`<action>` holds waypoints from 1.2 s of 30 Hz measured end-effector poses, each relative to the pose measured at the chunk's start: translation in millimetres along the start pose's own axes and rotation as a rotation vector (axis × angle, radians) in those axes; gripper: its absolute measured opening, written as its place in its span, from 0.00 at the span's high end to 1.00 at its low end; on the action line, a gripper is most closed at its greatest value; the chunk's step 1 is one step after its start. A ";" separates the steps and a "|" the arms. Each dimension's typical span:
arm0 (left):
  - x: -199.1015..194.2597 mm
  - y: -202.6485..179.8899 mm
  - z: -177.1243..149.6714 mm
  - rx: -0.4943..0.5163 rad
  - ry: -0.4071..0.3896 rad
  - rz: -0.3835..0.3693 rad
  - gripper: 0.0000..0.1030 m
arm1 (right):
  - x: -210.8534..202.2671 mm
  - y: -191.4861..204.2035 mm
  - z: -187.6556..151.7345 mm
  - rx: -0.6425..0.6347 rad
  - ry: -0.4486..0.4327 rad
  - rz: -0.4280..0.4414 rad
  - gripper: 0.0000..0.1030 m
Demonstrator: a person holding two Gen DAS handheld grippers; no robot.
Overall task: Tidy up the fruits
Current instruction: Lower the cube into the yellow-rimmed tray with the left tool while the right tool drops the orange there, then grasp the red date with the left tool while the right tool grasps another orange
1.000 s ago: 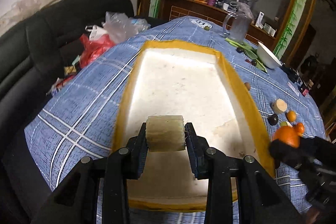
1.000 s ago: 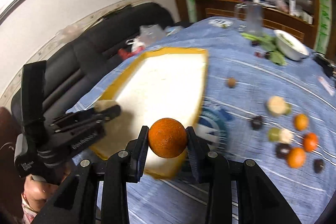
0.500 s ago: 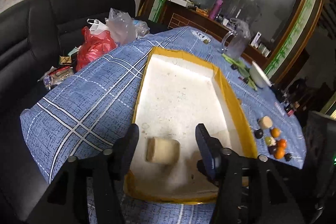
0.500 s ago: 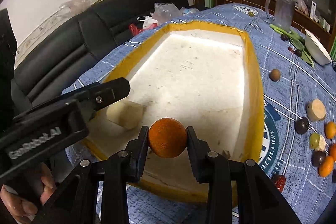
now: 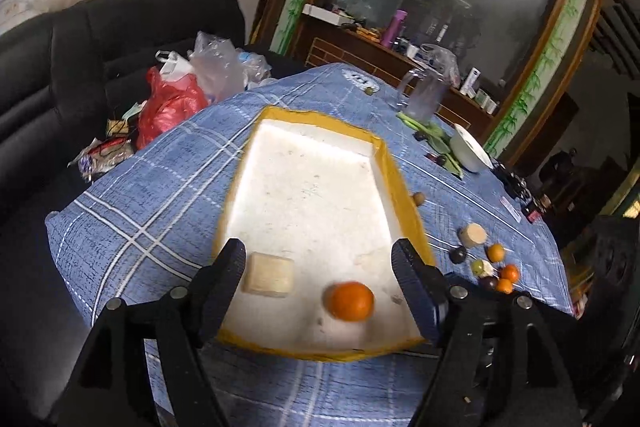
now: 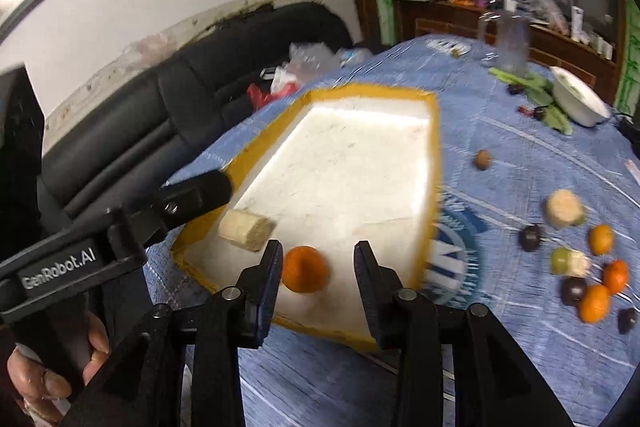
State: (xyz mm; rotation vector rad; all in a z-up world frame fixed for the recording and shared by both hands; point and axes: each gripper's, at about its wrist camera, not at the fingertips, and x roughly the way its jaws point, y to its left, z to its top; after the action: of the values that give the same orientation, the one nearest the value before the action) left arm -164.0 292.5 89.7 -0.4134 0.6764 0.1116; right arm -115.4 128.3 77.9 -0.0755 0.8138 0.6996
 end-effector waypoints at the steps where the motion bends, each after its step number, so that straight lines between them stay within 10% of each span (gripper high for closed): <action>1: -2.2 -7.1 -1.2 0.014 -0.003 -0.005 0.27 | -9.1 -9.0 -1.2 0.015 -0.015 -0.010 0.55; 19: 43.4 -149.6 -63.0 0.397 0.153 -0.131 0.25 | -122.9 -238.1 -83.2 0.438 -0.060 -0.313 0.56; 36: 87.3 -167.5 -85.7 0.602 0.192 -0.134 0.28 | -75.5 -215.6 -77.3 0.354 0.017 -0.223 0.56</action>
State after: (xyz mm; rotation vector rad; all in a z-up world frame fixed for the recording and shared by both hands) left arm -107.3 102.0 30.8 0.1132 0.8303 -0.2593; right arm -71.7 -104.6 33.7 0.1458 0.9185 0.3388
